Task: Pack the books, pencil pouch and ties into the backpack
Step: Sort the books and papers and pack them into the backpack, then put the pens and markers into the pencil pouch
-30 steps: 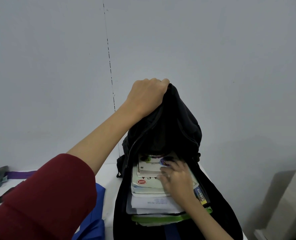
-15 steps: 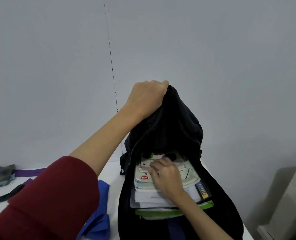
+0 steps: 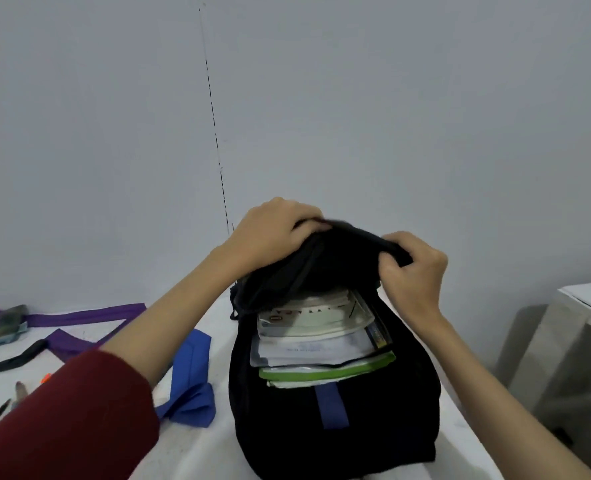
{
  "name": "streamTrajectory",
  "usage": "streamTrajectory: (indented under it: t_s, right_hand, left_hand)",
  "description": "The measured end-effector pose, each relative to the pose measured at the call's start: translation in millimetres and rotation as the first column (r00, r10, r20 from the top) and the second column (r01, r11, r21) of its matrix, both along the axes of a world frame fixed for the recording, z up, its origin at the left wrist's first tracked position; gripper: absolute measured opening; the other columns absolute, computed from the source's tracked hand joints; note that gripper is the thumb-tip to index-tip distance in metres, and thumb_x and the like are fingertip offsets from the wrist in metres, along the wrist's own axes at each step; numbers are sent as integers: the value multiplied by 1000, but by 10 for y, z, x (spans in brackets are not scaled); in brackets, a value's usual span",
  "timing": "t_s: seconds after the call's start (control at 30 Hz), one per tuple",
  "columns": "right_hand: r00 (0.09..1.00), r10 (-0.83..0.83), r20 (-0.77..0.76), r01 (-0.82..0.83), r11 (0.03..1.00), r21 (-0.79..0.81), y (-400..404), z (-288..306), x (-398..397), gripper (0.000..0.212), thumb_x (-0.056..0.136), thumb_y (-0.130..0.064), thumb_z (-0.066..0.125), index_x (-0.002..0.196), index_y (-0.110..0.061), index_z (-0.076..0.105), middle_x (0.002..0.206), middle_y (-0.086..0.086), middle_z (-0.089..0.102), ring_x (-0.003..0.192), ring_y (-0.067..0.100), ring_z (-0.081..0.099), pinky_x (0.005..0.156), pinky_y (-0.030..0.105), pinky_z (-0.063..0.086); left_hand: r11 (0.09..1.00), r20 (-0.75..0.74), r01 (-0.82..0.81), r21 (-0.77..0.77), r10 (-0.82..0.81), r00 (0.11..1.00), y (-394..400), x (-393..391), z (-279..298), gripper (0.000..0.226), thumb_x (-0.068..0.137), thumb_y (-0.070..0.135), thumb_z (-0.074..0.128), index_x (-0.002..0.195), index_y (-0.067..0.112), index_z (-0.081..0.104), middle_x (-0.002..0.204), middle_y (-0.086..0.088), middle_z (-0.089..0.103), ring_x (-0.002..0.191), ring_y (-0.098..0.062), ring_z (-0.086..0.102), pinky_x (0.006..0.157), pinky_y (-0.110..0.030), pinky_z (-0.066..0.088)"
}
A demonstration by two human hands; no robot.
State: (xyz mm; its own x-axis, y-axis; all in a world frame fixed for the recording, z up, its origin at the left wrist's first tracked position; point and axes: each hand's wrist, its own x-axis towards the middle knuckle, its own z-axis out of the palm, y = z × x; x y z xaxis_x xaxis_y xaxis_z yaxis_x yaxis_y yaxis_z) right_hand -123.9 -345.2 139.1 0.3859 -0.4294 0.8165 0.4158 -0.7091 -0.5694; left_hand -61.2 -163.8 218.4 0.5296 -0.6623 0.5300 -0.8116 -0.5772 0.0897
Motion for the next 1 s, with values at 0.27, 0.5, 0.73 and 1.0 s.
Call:
streamTrajectory:
  t_s: [0.27, 0.5, 0.73, 1.0]
  right_hand:
    - [657, 73, -751, -375, 895, -241, -348, -892, -663, 27, 53, -13, 44, 70, -22, 64, 60, -14, 57, 74, 11, 56, 64, 26, 42]
    - [259, 122, -958, -609, 791, -64, -399, -885, -556, 13, 76, -6, 68, 86, -13, 70, 78, -9, 62, 76, 4, 54, 71, 15, 43]
    - [732, -6, -681, 115, 987, 115, -887, -651, 134, 21, 81, 2, 56, 76, -14, 68, 76, 3, 65, 73, 16, 58, 60, 14, 42]
    - [447, 234, -864, -124, 972, 199, -1162, -1093, 863, 32, 85, -6, 58, 116, -13, 64, 113, 2, 64, 97, 13, 58, 81, 24, 43]
  left_hand:
    - [886, -582, 264, 380, 7, 813, 63, -334, -1342, 36, 91, 47, 53, 59, 33, 60, 51, 18, 48, 53, 1, 45, 65, -28, 35]
    - [872, -673, 306, 381, 35, 739, 18, -187, -1717, 34, 91, 52, 48, 107, 30, 68, 84, 9, 66, 76, -5, 58, 85, -31, 50]
    - [991, -598, 93, -92, -130, 791, -213, 245, -1307, 23, 92, 41, 53, 82, 29, 71, 70, 8, 66, 68, -4, 60, 79, -35, 52]
    - [978, -490, 107, -178, -183, 852, -1153, 877, -1216, 23, 96, 25, 49, 107, 21, 69, 114, 8, 65, 107, -7, 56, 95, -23, 40]
